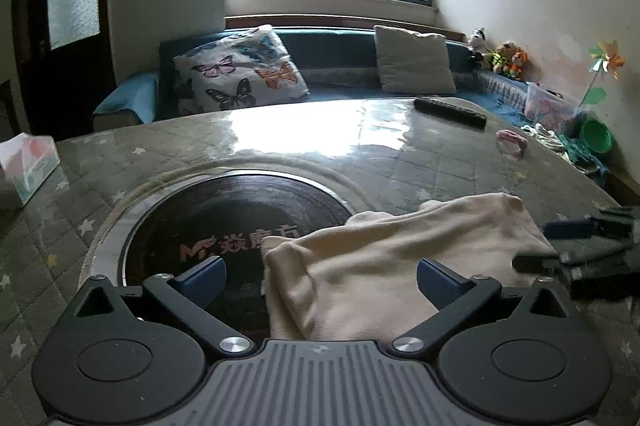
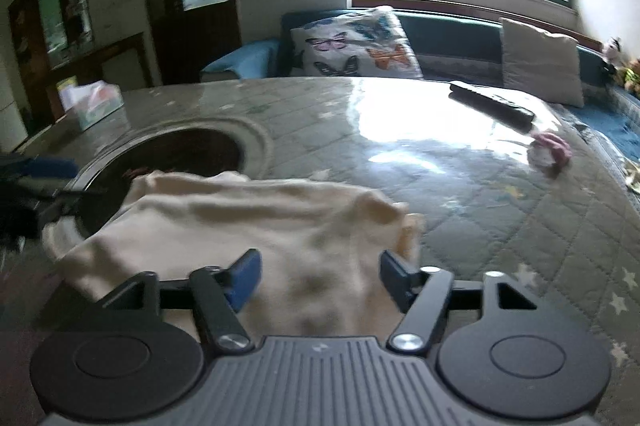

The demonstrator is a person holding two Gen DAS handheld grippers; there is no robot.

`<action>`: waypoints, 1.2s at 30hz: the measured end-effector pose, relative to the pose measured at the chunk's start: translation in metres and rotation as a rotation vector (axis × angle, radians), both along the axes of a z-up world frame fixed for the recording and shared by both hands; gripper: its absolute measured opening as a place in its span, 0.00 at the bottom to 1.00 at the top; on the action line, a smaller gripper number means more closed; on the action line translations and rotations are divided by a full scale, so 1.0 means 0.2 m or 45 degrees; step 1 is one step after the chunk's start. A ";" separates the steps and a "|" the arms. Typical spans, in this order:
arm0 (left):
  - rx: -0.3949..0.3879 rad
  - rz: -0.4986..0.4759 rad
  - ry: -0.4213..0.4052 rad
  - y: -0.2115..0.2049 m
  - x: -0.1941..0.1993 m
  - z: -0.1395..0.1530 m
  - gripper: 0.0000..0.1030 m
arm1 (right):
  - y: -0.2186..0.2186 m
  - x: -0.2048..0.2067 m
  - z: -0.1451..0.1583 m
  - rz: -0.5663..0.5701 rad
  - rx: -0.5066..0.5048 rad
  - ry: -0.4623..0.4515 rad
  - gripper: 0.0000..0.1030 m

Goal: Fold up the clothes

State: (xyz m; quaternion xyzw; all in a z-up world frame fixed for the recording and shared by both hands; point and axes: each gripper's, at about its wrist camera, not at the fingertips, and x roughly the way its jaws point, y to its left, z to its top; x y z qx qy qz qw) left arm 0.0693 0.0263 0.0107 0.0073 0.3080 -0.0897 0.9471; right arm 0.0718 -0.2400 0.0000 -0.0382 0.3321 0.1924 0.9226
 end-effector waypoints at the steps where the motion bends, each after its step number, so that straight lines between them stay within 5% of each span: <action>1: 0.000 0.015 0.001 0.01 0.00 0.00 1.00 | 0.03 -0.01 0.00 0.021 -0.008 -0.007 0.72; 14: -0.088 0.221 0.058 0.23 0.09 0.01 1.00 | 0.41 -0.03 -0.03 0.236 -0.125 -0.069 0.80; 21: -0.124 0.249 0.075 0.28 0.12 -0.01 1.00 | 0.61 -0.04 -0.05 0.340 -0.190 -0.120 0.80; 27: -0.153 0.257 0.102 0.31 0.13 -0.05 1.00 | 0.68 -0.12 -0.04 0.298 -0.303 -0.283 0.80; 36: -0.174 0.247 0.137 0.30 0.16 -0.08 1.00 | 0.74 -0.12 -0.07 0.362 -0.372 -0.289 0.80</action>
